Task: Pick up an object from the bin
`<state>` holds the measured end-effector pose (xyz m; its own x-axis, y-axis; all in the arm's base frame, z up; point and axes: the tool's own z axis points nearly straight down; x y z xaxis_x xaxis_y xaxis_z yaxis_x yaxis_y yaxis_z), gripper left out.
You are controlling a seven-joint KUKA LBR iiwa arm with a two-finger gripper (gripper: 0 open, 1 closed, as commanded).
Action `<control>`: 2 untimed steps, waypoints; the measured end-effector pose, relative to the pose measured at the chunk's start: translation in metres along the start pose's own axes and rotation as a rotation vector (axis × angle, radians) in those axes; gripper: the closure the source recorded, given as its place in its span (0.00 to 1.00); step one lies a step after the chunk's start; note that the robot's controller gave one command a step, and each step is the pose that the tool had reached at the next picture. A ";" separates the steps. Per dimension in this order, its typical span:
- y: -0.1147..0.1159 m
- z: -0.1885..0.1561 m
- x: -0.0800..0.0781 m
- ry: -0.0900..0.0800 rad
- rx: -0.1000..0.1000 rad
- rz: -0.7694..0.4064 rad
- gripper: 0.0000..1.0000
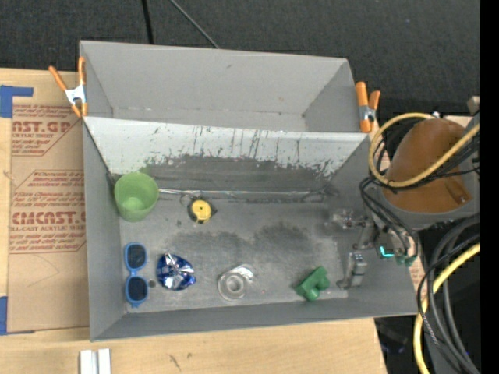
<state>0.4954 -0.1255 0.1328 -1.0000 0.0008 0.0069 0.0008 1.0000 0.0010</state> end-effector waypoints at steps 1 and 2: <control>0.020 0.063 0.003 -0.012 0.002 -0.230 0.00; 0.020 0.063 0.004 -0.007 0.002 -0.228 1.00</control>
Offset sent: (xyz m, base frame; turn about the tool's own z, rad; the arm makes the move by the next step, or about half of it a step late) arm -0.0049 0.0193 -0.0627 -0.2286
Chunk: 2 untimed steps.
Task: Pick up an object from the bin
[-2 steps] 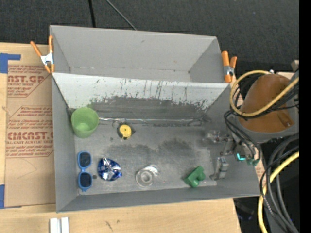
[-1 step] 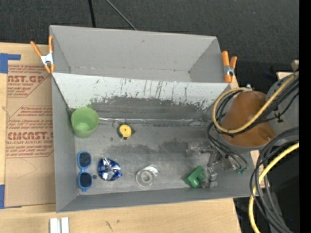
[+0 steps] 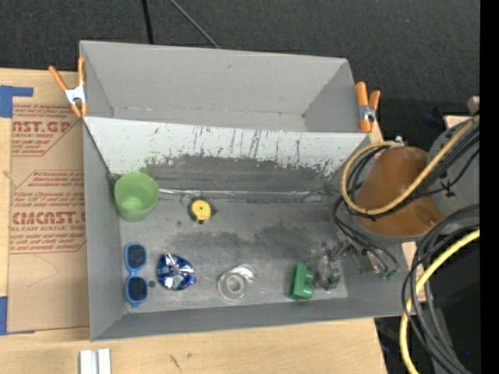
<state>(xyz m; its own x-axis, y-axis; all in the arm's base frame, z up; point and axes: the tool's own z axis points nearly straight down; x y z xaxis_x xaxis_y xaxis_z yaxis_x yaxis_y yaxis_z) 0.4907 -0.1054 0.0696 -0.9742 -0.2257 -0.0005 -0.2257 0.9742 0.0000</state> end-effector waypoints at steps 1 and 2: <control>0.000 0.000 0.000 0.000 0.000 0.000 0.00; 0.069 -0.002 -0.014 -0.014 0.002 -0.119 0.00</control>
Offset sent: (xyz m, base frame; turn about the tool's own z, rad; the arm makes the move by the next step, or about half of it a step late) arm 0.0000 0.0000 0.0000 0.0000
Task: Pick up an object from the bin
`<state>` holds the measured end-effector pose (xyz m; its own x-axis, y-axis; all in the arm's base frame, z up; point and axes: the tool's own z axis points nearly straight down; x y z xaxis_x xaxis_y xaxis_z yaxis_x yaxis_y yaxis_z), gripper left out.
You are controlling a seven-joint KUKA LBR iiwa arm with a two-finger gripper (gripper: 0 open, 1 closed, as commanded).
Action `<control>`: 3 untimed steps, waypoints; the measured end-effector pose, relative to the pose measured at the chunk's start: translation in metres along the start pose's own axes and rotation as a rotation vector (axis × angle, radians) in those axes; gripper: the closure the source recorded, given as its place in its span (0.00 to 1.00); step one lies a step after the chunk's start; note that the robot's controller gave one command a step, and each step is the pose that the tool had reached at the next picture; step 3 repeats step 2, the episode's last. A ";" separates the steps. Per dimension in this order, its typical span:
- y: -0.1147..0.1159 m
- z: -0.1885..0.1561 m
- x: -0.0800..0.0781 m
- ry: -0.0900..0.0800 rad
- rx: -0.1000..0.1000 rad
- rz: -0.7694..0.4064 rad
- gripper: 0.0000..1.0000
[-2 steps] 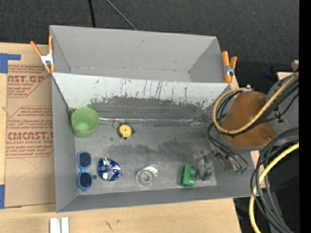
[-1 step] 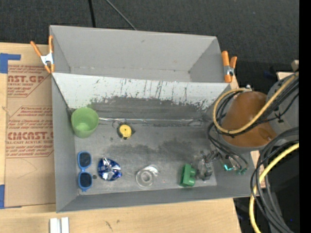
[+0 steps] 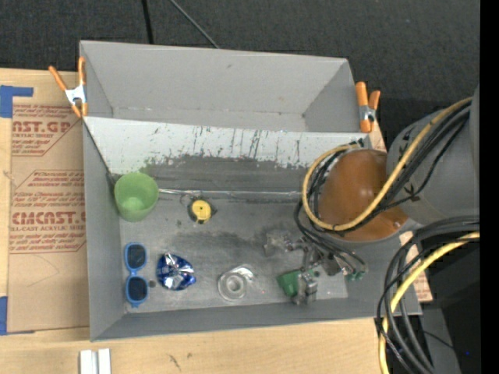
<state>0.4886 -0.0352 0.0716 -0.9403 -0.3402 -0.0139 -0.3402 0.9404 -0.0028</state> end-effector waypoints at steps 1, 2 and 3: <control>-0.001 0.002 0.004 0.013 -0.003 0.005 1.00; 0.023 -0.138 -0.007 0.006 -0.001 -0.047 1.00; 0.023 -0.138 -0.007 0.006 -0.001 -0.047 1.00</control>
Offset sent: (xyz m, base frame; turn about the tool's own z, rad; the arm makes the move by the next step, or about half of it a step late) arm 0.0000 0.0000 0.0000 0.0000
